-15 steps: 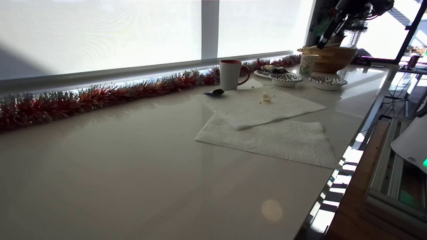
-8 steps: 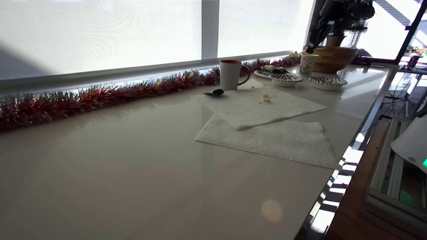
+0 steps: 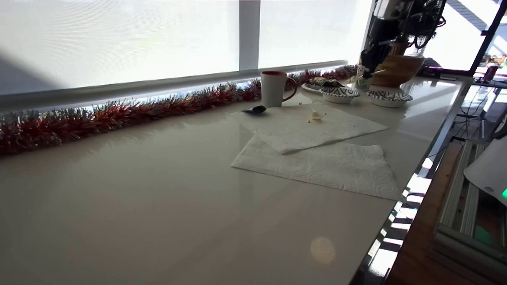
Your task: Use the spoon to shift some of the black and white cereal to the other bowl
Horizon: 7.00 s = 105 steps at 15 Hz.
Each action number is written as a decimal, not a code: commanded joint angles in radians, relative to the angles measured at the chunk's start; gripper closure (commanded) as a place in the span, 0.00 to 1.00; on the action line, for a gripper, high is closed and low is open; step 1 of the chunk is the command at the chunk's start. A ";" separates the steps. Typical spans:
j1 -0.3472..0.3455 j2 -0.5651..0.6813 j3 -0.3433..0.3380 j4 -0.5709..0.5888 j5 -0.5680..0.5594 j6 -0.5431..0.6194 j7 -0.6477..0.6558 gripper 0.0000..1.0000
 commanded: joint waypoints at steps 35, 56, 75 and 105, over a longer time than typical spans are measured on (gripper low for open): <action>0.166 0.010 0.094 0.020 -1.058 -0.423 1.531 0.97; 0.352 0.203 0.138 0.078 -1.354 -0.847 1.831 0.97; 0.194 -0.091 -0.094 -0.041 -1.274 -0.101 1.420 0.97; 0.210 0.233 -0.205 0.068 -1.586 0.751 1.179 0.97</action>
